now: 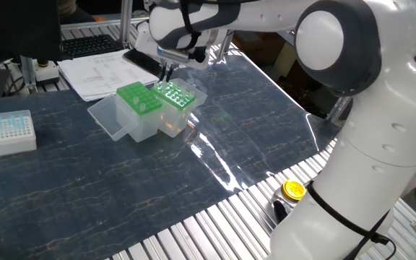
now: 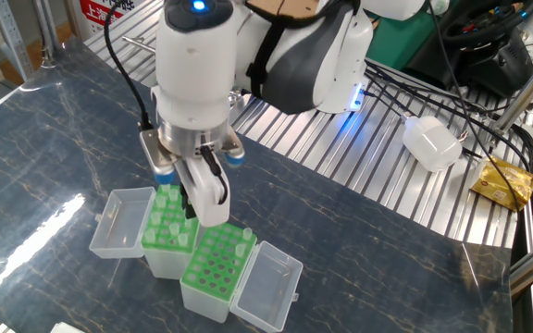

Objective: Transfer all large pipette tips from one holder to another

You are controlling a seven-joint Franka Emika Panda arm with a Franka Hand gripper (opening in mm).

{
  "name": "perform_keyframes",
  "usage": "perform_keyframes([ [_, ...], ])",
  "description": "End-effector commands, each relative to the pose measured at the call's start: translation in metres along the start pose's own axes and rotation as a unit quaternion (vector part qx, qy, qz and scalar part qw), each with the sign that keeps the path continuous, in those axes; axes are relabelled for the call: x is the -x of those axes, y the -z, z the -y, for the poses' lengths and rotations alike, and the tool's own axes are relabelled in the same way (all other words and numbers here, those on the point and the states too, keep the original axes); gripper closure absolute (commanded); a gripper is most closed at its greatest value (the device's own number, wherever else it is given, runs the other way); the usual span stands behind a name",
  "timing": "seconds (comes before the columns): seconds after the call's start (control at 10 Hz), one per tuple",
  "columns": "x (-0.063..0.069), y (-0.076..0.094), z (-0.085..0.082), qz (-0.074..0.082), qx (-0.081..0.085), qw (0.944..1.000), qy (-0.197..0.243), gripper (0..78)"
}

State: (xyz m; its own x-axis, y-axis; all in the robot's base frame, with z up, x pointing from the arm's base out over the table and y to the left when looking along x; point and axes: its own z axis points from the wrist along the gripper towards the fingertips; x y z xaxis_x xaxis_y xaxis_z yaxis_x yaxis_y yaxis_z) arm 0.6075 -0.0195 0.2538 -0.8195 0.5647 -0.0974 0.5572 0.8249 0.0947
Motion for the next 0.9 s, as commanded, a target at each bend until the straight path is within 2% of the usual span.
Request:
perform_keyframes([
  [0.1, 0.006, 0.013, 0.001, -0.001, 0.002, 1.0000, -0.002, 76.2],
  [0.6, 0.007, 0.034, -0.002, -0.006, 0.003, 0.9998, -0.019, 76.2],
  [0.7, 0.006, 0.044, -0.006, -0.007, 0.002, 0.9996, -0.029, 76.2],
  [0.9, 0.005, 0.053, -0.008, -0.008, 0.003, 0.9993, -0.037, 76.2],
])
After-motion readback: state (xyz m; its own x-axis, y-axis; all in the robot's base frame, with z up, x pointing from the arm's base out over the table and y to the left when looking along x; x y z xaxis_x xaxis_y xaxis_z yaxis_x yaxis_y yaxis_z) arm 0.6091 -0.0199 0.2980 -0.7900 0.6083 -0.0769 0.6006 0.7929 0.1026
